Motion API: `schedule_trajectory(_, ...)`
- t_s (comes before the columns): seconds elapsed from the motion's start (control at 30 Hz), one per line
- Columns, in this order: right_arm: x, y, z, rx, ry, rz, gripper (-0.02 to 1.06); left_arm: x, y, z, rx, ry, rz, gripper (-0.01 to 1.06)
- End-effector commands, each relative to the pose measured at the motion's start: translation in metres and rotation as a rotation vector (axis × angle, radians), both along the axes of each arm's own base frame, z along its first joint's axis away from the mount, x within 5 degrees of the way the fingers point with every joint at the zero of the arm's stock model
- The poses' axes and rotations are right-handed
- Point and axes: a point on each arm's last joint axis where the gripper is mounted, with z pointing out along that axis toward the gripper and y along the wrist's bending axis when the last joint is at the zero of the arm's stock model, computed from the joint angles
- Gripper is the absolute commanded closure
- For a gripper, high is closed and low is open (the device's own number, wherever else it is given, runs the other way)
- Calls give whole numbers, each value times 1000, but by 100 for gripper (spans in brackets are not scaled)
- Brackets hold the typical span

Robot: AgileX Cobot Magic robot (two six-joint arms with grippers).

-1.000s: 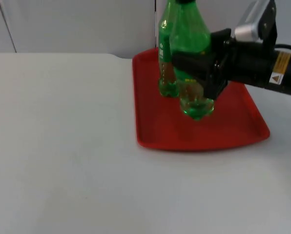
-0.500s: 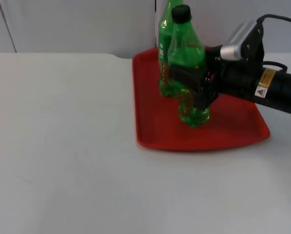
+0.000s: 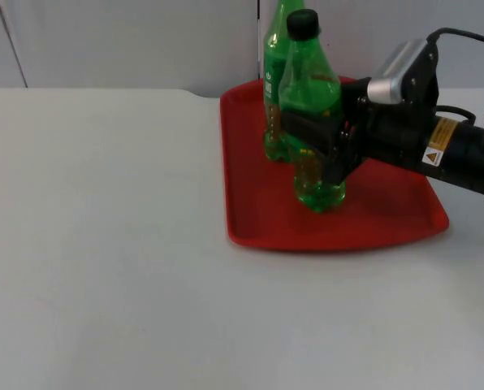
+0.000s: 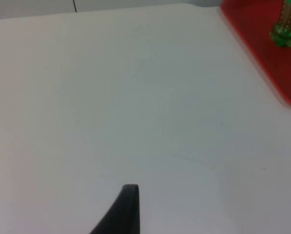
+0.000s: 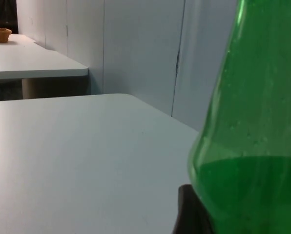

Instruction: Place the bottle upright on the tray.

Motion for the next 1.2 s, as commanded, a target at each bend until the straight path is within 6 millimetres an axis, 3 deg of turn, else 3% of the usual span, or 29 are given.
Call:
schedule_trajectory(0.0,0,2,-2,-7,-3,7,60,0,1,-1,1,-4,3,3)
schedule_trajectory(0.1,0,1,-2,-7,-3,5,49,0,1,-1,1,-4,3,3)
schedule_trajectory(0.4,0,1,-1,-12,-11,9,49,0,1,-1,1,-4,3,3)
schedule_trajectory(0.5,0,0,-1,-12,-11,6,44,0,1,-1,1,-4,3,3)
schedule_trajectory(0.67,0,-7,-3,-36,-10,41,6,0,1,-1,1,-4,3,3)
schedule_trajectory(0.77,0,-12,-4,-42,11,62,-1,0,1,-1,1,-4,3,3)
schedule_trajectory(1.17,4,-52,-10,-82,76,99,-1,0,1,-1,1,-4,3,3)
